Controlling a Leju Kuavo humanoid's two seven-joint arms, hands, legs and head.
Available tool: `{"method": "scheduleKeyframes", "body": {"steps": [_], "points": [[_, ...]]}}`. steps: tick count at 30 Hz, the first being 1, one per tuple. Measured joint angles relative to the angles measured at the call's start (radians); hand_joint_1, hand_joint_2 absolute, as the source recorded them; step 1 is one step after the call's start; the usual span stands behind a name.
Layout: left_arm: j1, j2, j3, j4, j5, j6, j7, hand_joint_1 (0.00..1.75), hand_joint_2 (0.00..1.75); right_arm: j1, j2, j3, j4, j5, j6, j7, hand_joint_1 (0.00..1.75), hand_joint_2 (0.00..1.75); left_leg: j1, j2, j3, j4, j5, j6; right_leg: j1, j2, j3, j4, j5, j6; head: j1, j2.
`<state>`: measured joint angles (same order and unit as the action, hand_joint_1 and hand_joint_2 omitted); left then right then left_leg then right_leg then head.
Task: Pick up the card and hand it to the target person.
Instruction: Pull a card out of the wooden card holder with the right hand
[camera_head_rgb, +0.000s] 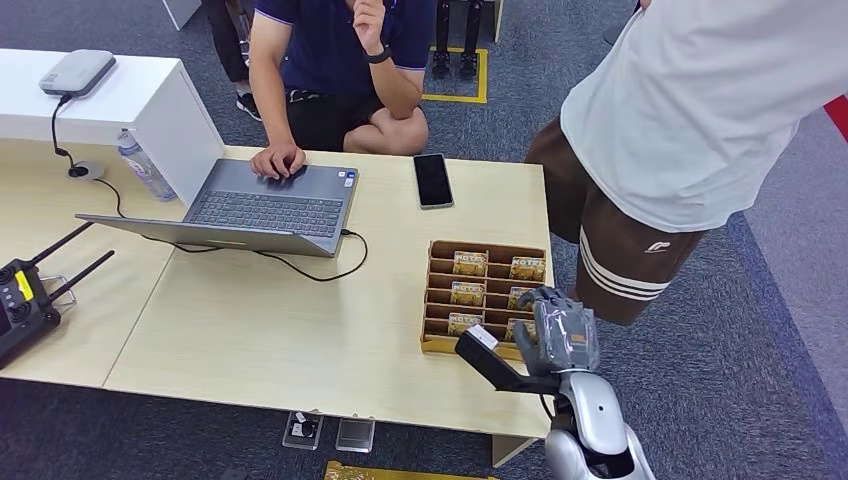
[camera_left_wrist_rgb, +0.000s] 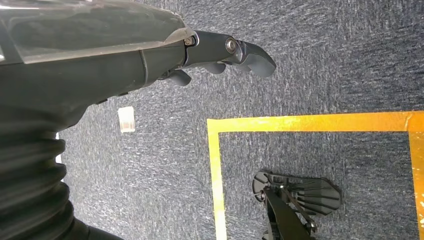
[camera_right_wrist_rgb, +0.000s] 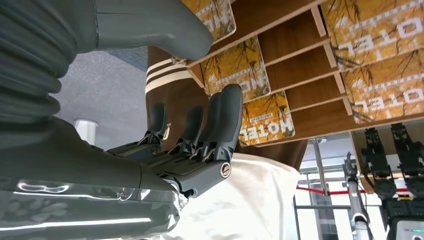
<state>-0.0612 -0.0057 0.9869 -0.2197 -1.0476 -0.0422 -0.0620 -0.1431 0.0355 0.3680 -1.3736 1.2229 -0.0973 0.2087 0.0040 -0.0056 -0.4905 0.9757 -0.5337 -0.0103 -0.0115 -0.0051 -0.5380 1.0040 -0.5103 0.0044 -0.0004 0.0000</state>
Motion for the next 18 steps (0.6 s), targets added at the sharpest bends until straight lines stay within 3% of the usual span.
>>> {"method": "scheduleKeyframes", "body": {"steps": [7, 12, 18], "points": [[0.000, 0.000, 0.000, 0.000, 0.000, -0.001, 0.001, 0.00, 1.75, 0.000, -0.002, 0.006, 0.012, -0.002, 0.002, 0.000, 0.98, 1.75, 0.000, 0.000, 0.000, 0.000, 0.000, 0.000, 0.000, 0.000, 0.000, 0.000, 0.000, 0.000, 0.000, 0.000], [0.000, 0.000, 0.001, 0.000, -0.006, 0.000, 0.002, 0.00, 1.75, 0.000, -0.004, 0.010, 0.021, -0.008, 0.002, 0.001, 1.07, 1.75, 0.000, 0.000, 0.000, 0.000, 0.000, 0.000, 0.000, 0.000, 0.000, 0.000, 0.000, 0.000, 0.000, 0.000], [0.000, 0.000, 0.001, 0.000, -0.012, 0.001, 0.000, 0.00, 1.75, 0.000, -0.005, 0.012, 0.028, -0.009, 0.003, 0.003, 0.93, 1.75, 0.000, 0.000, 0.000, 0.000, 0.000, 0.000, 0.000, 0.000, 0.000, 0.000, 0.000, 0.000, 0.000, 0.000]]}}
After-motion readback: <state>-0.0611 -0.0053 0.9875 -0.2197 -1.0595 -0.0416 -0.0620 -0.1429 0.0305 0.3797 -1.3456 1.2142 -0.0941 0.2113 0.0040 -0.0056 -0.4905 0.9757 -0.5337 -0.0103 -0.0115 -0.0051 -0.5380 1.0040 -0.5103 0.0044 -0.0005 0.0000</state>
